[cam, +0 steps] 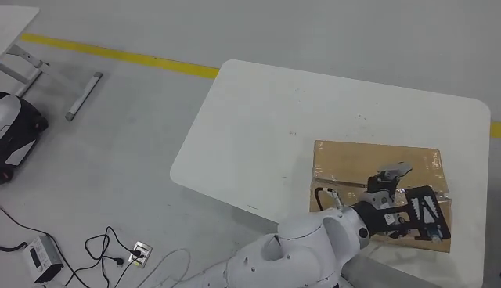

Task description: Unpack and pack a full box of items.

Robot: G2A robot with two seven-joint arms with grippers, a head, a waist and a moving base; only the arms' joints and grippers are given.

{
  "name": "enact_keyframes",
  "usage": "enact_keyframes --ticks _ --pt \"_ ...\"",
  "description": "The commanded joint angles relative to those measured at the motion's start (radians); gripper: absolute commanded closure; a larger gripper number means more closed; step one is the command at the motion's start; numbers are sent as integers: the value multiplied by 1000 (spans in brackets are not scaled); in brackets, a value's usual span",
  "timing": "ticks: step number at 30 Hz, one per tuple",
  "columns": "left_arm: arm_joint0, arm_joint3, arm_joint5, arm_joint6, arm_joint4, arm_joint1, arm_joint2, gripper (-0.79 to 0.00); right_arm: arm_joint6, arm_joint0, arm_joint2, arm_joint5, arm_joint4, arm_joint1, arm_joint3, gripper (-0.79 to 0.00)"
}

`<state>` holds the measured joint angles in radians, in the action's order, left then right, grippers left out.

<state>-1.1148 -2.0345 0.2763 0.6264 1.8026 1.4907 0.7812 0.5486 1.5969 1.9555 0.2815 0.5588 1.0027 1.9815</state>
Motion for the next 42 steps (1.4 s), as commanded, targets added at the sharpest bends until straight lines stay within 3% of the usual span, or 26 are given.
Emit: enact_keyframes --ticks 1,8,13,24,29,35,42 --pt "-42 -51 30 -1 7 -13 52 -785 4 3 8 18 -12 -1 24 0" --pt "-216 -228 158 -22 0 -58 251 -785 40 19 -17 101 -69 -3 137 0" --pt "-346 -306 206 -63 -20 -82 381 -785 79 4 -115 145 -43 -6 191 0" --pt "-559 -315 157 -236 -33 -115 628 -785 48 -149 -457 160 99 6 139 0" --pt "-612 -315 122 -288 -51 -122 709 -785 14 -230 -603 168 157 19 92 0" --pt "-612 -315 122 -288 -51 -122 709 -785 -61 -317 -735 179 190 40 -3 0" --pt "-612 -315 122 -288 -51 -122 709 -785 -59 -363 -805 134 256 52 -87 0"
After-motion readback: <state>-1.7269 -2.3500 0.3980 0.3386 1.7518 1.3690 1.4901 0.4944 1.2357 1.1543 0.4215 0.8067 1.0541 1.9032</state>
